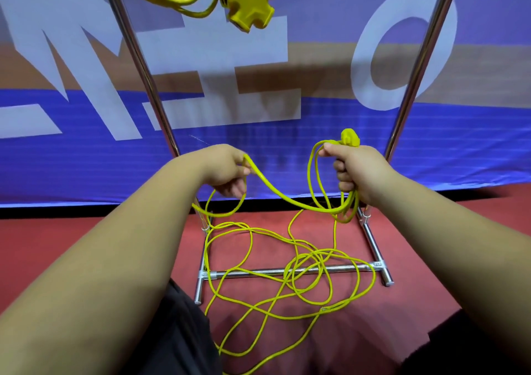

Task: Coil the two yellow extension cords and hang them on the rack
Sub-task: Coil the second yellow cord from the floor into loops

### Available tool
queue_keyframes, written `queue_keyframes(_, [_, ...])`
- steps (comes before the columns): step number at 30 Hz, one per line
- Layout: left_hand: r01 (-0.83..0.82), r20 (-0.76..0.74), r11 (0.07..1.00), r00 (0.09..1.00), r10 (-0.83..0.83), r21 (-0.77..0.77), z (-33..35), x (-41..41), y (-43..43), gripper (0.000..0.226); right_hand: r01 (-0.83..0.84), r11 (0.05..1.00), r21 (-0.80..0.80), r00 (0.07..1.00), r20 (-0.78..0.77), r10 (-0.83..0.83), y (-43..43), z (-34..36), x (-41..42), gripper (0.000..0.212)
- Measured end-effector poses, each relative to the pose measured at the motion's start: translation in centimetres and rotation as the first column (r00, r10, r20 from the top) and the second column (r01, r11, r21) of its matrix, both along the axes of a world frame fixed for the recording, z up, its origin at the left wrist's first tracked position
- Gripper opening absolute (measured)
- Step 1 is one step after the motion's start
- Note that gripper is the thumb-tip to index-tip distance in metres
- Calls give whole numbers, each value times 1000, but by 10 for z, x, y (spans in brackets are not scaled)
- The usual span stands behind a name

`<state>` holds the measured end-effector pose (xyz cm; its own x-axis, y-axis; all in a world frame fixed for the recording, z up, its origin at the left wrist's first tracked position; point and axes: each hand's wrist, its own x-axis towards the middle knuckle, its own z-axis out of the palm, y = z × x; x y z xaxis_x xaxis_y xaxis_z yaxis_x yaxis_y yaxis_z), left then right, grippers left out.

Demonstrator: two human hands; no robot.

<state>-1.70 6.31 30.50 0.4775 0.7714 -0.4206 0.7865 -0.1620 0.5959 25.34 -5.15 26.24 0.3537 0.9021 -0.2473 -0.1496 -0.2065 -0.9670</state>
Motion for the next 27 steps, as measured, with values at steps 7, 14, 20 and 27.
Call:
queue_keyframes(7, [-35,451,885,851,270,-464,31,-2,-3,39,25,999,-25,995,99,-22,-7,-1,10,20])
queue_keyframes(14, [-42,-334,997,941,61,66,6,5,-13,25,63,998,-21,998,25,-63,-11,4,3,16])
queue_keyframes(20, [473,-658,881,658,-366,-17,-37,40,-36,65,2,999,38,978,-206,6,-8,16,-9,19])
queue_keyframes(27, [517,-157,849,834,-529,-112,-119,86,-90,92,44,994,101,887,-463,8,-15,43,-18,32])
